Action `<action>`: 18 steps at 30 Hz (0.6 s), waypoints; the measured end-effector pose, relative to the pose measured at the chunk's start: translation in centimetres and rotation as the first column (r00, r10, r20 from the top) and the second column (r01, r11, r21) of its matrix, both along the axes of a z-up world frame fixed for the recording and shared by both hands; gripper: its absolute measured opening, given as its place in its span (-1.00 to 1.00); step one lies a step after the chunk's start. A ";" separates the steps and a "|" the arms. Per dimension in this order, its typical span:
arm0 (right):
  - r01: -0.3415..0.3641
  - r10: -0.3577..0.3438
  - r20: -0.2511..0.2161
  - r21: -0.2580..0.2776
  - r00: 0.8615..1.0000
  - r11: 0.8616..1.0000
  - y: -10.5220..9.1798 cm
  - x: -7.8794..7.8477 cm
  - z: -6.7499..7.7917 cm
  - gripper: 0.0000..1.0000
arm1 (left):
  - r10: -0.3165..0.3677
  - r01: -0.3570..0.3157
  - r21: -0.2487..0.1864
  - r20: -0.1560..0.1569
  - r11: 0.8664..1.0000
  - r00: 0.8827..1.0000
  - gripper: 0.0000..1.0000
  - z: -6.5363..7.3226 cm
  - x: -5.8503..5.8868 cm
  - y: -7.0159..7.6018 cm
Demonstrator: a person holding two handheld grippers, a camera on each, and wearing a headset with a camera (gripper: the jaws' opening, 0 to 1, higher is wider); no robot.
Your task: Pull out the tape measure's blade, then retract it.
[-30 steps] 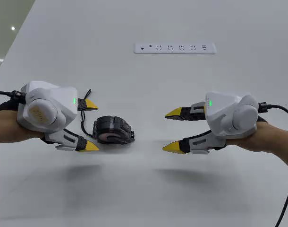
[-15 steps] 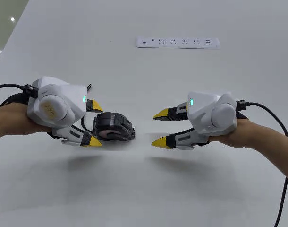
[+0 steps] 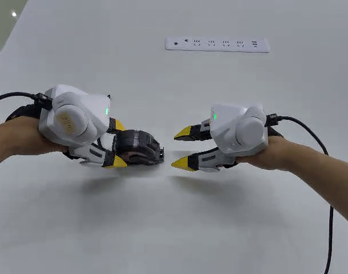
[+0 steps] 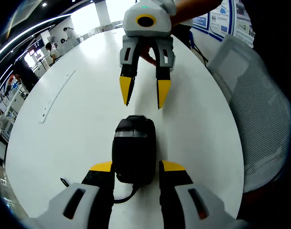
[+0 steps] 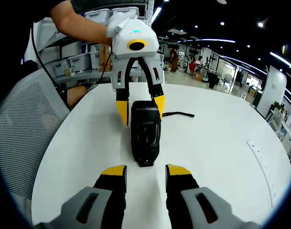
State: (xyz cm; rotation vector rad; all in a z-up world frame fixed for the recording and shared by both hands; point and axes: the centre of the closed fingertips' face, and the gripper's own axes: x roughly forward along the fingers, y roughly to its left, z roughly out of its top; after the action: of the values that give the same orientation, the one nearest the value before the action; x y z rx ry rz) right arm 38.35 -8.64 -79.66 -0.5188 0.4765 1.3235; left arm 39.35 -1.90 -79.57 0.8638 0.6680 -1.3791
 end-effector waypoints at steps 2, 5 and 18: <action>-0.004 0.004 0.000 -0.002 1.000 1.000 0.3 0.1 -0.1 -0.36 | -0.001 0.001 0.002 0.001 1.000 1.000 -0.40 0.0 0.1 0.0; -0.007 0.007 -0.003 -0.003 1.000 1.000 0.6 0.2 -0.4 -0.38 | -0.002 0.002 0.005 -0.001 1.000 1.000 -0.44 -0.1 0.3 0.1; -0.037 0.036 -0.029 -0.038 0.999 0.999 2.0 0.5 -2.3 -0.57 | 0.010 -0.010 -0.001 -0.022 1.000 1.000 -0.47 -0.3 0.2 0.2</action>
State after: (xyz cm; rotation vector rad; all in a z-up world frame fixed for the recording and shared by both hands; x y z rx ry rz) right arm 38.84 -6.66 -81.97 -0.5436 0.5184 1.3606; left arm 39.57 -1.71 -79.84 0.8448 0.6872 -1.3819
